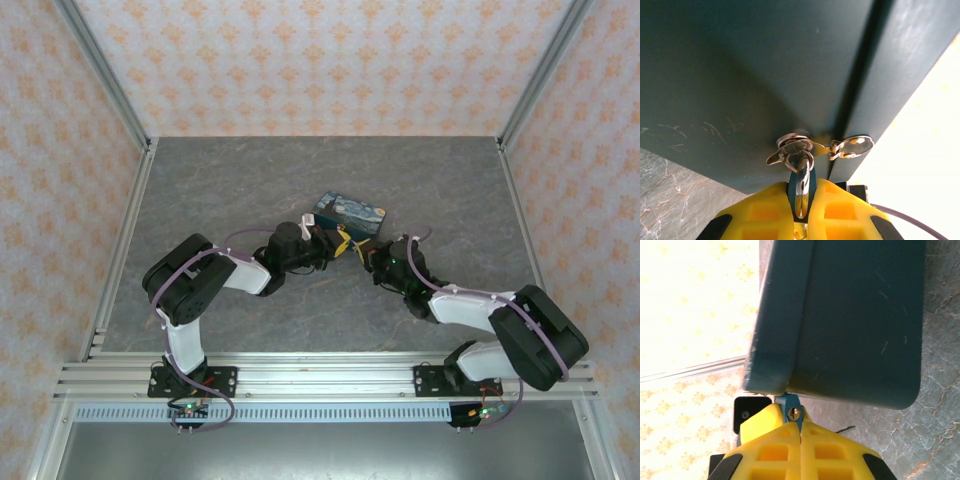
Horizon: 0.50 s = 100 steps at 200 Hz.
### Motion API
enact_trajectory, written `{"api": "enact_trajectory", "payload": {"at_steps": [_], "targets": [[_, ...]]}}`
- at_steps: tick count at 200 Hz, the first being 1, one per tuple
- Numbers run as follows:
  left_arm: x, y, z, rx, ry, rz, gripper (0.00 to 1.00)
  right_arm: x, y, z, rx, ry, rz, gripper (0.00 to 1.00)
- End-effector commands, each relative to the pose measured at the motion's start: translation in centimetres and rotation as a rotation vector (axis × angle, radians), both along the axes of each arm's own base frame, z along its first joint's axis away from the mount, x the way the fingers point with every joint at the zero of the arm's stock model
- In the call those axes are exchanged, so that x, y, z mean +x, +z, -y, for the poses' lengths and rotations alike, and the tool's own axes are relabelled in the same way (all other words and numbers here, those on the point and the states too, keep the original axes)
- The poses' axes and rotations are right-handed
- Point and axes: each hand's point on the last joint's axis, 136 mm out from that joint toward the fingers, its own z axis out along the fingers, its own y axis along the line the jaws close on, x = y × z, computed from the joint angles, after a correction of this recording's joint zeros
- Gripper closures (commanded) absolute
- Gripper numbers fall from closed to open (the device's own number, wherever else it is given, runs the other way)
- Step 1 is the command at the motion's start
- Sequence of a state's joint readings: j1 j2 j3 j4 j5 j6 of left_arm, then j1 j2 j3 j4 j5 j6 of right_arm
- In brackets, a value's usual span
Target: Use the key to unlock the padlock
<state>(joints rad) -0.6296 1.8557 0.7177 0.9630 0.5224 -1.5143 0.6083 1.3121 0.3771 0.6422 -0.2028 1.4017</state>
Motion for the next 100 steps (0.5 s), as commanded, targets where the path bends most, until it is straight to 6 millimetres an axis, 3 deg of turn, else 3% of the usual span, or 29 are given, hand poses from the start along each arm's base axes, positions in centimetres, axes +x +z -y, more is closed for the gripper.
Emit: {"api": "enact_trajectory", "payload": {"at_steps": [1, 100], "targets": [[0.19, 1.62, 0.34, -0.037, 0.006, 0.064, 1.0, 0.1, 0.61, 0.25, -0.021, -0.013, 0.024, 1.0], [0.16, 1.74, 0.32, -0.04, 0.006, 0.065, 1.0, 0.62, -0.14, -0.25, -0.02, -0.007, 0.01, 1.0]]}}
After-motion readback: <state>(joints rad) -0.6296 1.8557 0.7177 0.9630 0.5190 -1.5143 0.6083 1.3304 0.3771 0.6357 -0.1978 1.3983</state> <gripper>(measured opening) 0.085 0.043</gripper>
